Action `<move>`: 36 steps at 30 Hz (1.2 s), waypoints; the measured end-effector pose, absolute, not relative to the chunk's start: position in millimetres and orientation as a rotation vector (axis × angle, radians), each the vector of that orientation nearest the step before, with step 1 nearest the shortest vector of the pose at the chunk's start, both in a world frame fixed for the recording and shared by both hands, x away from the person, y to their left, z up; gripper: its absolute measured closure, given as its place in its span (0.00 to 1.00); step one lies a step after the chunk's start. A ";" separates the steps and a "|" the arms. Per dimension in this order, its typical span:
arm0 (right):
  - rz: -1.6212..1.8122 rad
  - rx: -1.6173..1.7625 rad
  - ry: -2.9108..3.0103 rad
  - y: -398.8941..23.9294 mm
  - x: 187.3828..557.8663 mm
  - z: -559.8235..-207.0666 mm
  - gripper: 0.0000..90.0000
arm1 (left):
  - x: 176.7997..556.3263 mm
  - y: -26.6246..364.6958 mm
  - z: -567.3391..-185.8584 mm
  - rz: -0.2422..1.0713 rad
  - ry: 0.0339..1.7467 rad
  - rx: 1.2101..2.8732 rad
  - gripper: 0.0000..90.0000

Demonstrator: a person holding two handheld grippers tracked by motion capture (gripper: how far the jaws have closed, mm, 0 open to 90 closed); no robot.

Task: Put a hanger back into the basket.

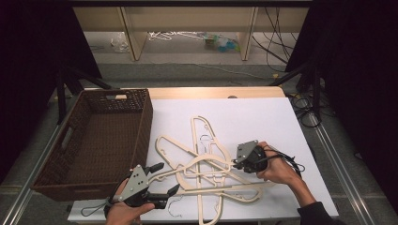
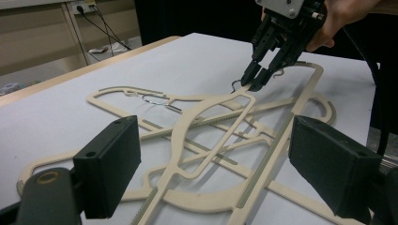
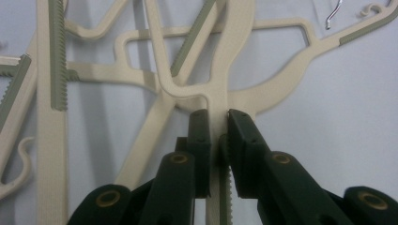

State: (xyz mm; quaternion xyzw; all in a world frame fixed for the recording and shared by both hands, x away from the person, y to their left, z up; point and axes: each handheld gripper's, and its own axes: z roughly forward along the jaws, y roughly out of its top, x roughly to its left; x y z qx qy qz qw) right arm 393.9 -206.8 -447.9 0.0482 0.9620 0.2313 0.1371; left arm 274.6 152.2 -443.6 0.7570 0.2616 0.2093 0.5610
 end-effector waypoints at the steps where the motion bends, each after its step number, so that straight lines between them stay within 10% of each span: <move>1: 0.673 0.141 2.783 -206.5 393.3 -447.6 0.89 | 275.1 152.3 -443.6 0.492 0.613 1.784 0.19; 36: 0.699 0.067 2.722 -214.6 362.4 -417.1 0.89 | 372.9 72.5 -483.0 0.270 0.789 2.114 0.34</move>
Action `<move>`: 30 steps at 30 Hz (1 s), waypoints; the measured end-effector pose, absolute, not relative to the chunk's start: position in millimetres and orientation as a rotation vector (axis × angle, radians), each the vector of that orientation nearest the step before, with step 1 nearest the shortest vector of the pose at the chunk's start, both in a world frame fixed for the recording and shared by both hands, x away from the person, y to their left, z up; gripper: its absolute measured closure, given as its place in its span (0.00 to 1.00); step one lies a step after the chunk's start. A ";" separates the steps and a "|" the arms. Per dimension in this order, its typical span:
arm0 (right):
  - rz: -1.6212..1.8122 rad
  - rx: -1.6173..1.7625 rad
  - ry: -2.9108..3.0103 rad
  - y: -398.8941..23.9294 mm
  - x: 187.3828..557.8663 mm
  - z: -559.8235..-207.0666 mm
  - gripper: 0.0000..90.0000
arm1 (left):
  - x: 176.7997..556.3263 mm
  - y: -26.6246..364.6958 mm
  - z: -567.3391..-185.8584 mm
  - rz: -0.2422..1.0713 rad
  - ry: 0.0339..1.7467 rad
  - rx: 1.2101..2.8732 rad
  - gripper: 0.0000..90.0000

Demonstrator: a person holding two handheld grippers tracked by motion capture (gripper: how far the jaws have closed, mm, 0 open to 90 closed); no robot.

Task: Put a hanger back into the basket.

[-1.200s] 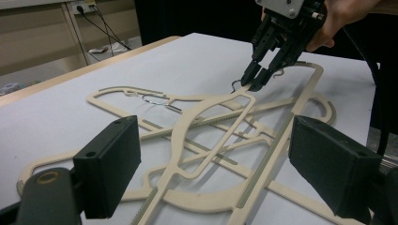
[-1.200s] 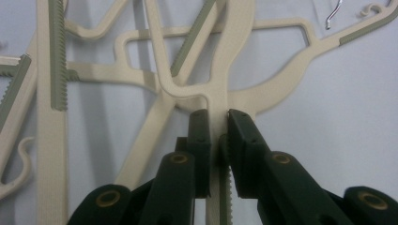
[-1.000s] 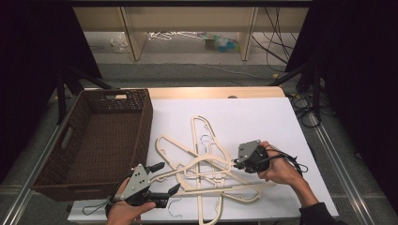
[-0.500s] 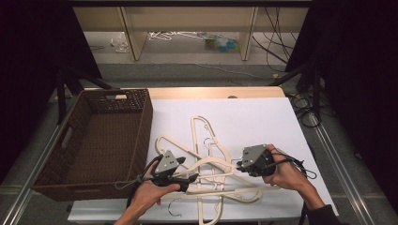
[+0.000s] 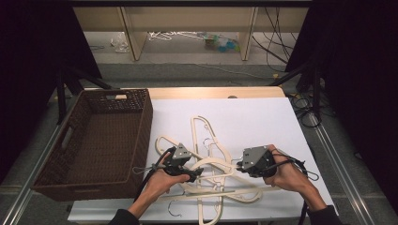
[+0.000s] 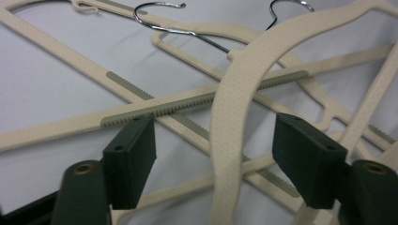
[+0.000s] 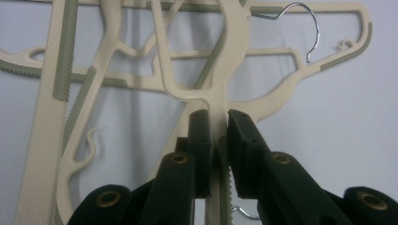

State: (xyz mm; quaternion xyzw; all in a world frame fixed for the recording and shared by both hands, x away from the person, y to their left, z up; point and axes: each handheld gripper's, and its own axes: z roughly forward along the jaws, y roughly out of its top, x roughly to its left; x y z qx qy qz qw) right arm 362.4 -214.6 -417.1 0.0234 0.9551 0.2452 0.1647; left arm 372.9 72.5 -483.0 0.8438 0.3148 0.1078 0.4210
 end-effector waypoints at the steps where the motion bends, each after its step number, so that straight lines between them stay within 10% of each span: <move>1: 0.700 0.063 2.722 -214.5 362.3 -416.5 0.89 | 374.0 71.6 -483.6 0.280 0.788 2.128 0.38; 30: 0.755 -0.034 2.686 -213.3 355.1 -408.0 0.89 | 379.7 66.8 -465.0 0.173 0.582 2.198 0.79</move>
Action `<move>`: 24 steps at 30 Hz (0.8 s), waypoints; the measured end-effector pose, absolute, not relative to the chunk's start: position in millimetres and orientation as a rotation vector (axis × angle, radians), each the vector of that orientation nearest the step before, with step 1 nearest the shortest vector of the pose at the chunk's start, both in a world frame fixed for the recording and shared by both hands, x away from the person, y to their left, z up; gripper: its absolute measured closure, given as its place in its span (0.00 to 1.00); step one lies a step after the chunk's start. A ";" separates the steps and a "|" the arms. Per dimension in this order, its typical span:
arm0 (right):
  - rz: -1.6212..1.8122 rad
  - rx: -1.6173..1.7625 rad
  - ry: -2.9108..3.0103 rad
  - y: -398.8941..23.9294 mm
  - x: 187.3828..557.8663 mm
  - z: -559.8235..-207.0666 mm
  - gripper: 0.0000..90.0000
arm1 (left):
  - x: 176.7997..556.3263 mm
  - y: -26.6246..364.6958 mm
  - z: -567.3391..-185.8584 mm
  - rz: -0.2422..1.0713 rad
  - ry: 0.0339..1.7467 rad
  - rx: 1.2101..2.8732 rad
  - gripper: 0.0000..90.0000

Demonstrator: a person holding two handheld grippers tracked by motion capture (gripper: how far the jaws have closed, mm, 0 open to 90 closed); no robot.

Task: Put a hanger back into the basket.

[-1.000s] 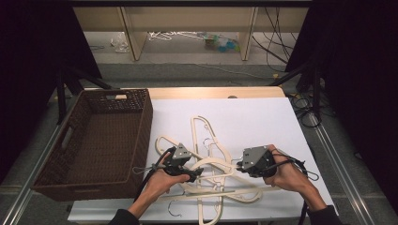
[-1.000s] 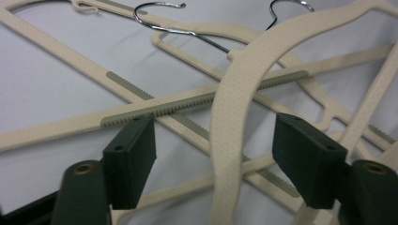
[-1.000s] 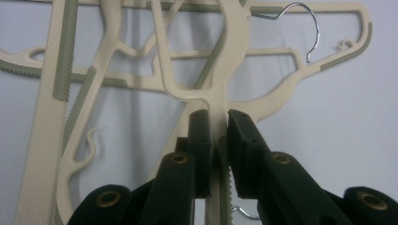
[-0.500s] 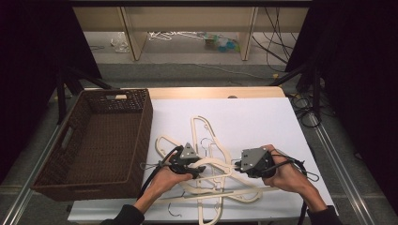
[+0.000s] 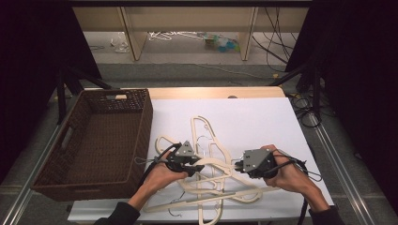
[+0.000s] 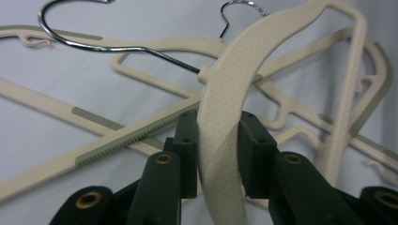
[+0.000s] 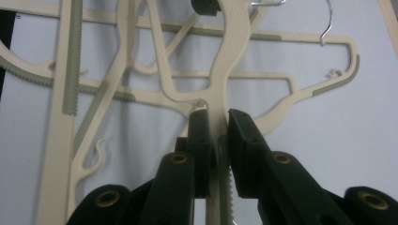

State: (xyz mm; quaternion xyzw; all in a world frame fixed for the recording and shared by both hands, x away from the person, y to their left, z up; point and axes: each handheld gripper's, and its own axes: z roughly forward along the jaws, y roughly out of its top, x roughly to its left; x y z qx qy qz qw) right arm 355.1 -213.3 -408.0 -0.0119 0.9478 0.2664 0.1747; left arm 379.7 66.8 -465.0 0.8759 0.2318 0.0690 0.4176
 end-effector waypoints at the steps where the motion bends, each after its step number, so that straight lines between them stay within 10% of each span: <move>1: 0.758 -0.035 2.690 -214.1 355.0 -407.9 0.89 | 379.2 67.5 -463.0 0.167 0.586 2.191 0.79; 24: 0.809 -0.031 2.703 -217.6 355.6 -411.8 0.83 | 347.7 78.1 -429.6 0.068 0.485 2.092 0.88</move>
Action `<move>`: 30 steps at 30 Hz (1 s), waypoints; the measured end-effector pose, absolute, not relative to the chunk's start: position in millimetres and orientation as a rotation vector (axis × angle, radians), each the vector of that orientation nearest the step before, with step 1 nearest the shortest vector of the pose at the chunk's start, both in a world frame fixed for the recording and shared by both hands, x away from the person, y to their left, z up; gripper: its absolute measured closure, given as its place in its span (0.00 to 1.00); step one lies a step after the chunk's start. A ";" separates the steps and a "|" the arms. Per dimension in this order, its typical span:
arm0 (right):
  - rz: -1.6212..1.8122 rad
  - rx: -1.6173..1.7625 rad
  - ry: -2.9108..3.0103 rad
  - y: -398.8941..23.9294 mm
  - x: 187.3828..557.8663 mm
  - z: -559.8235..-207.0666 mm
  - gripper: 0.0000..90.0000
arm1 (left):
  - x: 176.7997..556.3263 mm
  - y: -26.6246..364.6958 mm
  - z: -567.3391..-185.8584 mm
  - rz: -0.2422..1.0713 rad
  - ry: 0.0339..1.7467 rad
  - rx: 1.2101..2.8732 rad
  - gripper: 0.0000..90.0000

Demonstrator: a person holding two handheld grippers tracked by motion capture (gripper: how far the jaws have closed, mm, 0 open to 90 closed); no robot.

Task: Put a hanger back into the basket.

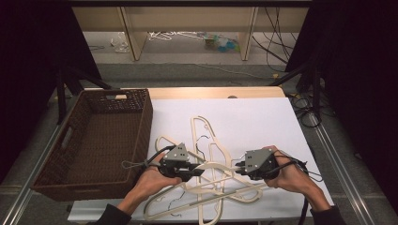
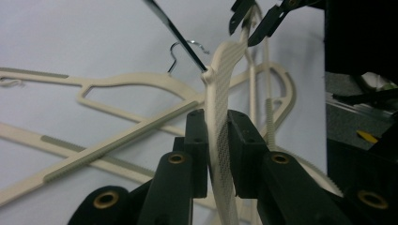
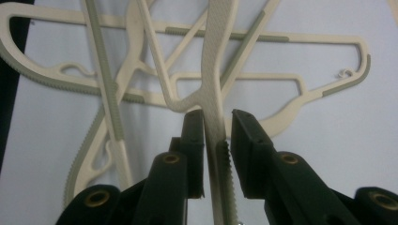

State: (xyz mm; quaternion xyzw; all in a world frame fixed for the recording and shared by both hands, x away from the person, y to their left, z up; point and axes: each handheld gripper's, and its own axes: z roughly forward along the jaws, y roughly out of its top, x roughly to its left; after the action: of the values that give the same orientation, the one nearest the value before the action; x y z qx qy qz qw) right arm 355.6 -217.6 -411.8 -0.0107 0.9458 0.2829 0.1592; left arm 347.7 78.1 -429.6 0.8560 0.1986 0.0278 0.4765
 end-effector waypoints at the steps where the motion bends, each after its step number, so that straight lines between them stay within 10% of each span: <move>1: 0.814 -0.028 2.704 -217.2 355.3 -411.3 0.81 | 347.1 78.1 -428.1 0.066 0.473 2.090 0.88; 13: 0.911 0.134 2.667 -233.2 340.1 -389.1 0.53 | 326.9 68.4 -409.2 0.026 0.463 2.042 0.95; 30: 1.175 0.541 2.442 -252.6 308.2 -380.3 0.38 | 324.5 93.4 -366.0 0.170 0.555 1.980 0.95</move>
State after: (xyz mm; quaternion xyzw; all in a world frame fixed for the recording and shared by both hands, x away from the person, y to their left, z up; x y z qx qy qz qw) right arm 308.2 -252.6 -380.3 0.1922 0.8680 0.4175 0.1881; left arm 324.5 93.4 -366.0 0.8235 0.2308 0.0708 0.5134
